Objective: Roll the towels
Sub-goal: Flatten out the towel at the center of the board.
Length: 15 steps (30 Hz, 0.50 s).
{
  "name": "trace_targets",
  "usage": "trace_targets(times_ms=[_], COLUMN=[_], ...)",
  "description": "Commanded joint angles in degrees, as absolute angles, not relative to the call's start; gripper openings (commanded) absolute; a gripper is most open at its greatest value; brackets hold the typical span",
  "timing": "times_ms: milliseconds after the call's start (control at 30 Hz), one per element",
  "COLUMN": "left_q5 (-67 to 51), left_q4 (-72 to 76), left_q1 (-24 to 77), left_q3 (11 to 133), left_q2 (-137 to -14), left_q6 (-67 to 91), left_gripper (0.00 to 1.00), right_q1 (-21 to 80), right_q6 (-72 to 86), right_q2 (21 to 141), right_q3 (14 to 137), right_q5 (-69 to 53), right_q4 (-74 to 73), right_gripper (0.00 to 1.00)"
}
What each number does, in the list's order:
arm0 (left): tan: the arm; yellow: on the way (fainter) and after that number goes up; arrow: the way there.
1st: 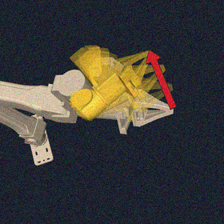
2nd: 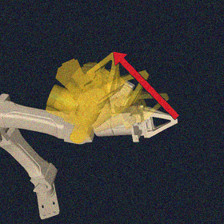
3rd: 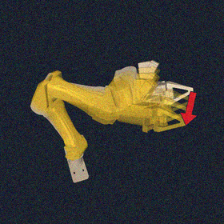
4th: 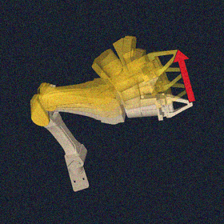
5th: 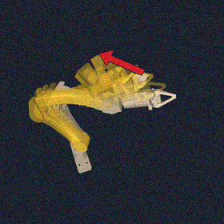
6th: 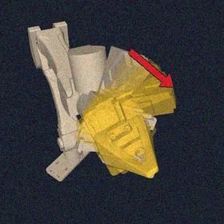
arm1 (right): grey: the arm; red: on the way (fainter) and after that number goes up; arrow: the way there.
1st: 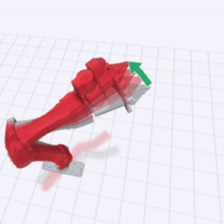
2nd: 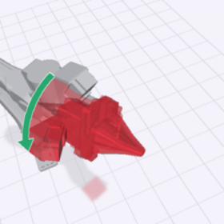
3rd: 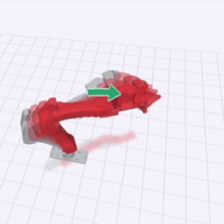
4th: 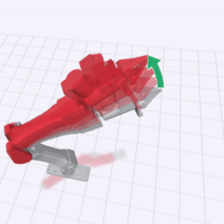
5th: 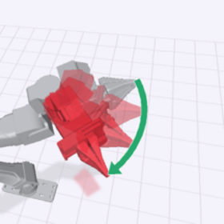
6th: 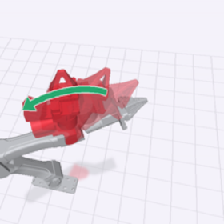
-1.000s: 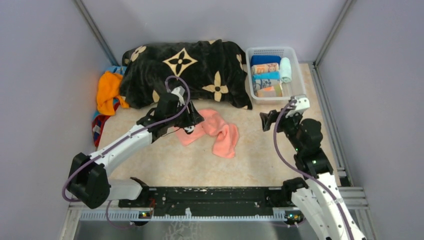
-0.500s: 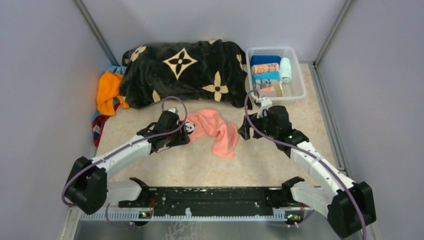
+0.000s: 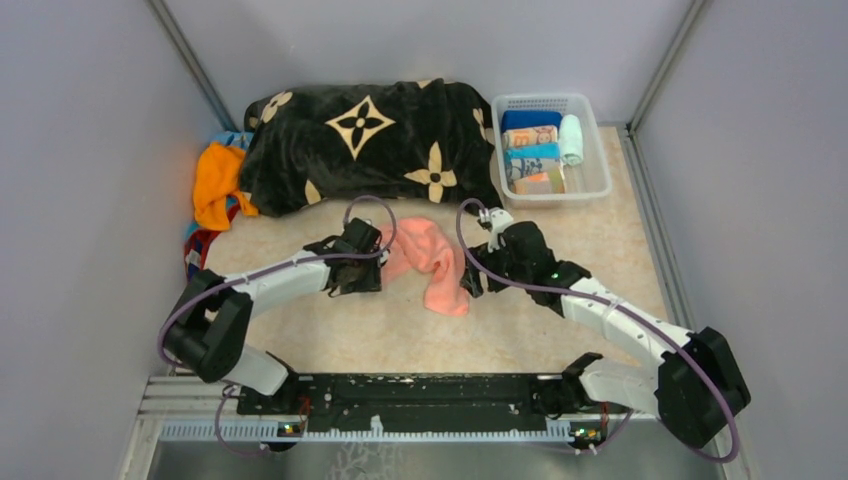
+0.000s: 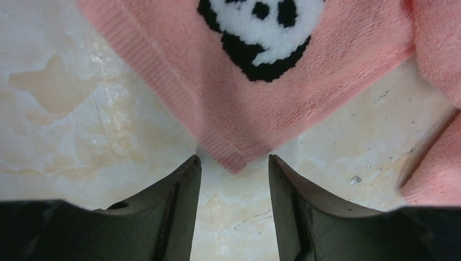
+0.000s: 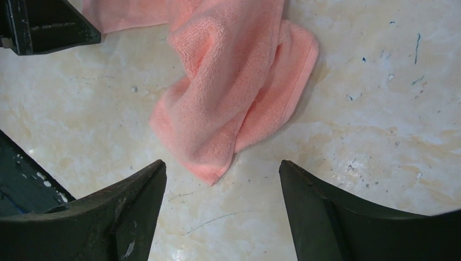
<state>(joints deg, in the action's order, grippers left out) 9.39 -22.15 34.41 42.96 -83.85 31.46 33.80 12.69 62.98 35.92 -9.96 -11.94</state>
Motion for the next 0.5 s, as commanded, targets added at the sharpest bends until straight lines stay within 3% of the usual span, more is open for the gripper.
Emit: trace_targets(times_ms=[0,167,367,467], left_q5=[13.60,14.60,17.92,20.47], left_q4=[-25.37,-25.95,-26.57,-28.31], left_q1=[37.38,38.85,38.85,38.72], left_q3=[46.56,46.76,45.79,45.74], left_q2=[-89.20,-92.68,-90.85,-87.59], left_q6=[30.79,31.37,31.70,31.77], left_gripper=[0.54,0.45,0.08,0.00], right_q1=[36.56,39.40,43.77,45.79], right_q6=[12.52,11.79,11.26,10.93], right_q2=[63.60,65.54,69.30,71.94], right_q3=[36.12,36.30,36.74,37.74], right_q5=[-6.97,-6.27,-5.87,-5.18], right_q4=[-10.07,-10.00,-8.93,-8.71], right_gripper=[0.76,0.76,0.74,0.72])
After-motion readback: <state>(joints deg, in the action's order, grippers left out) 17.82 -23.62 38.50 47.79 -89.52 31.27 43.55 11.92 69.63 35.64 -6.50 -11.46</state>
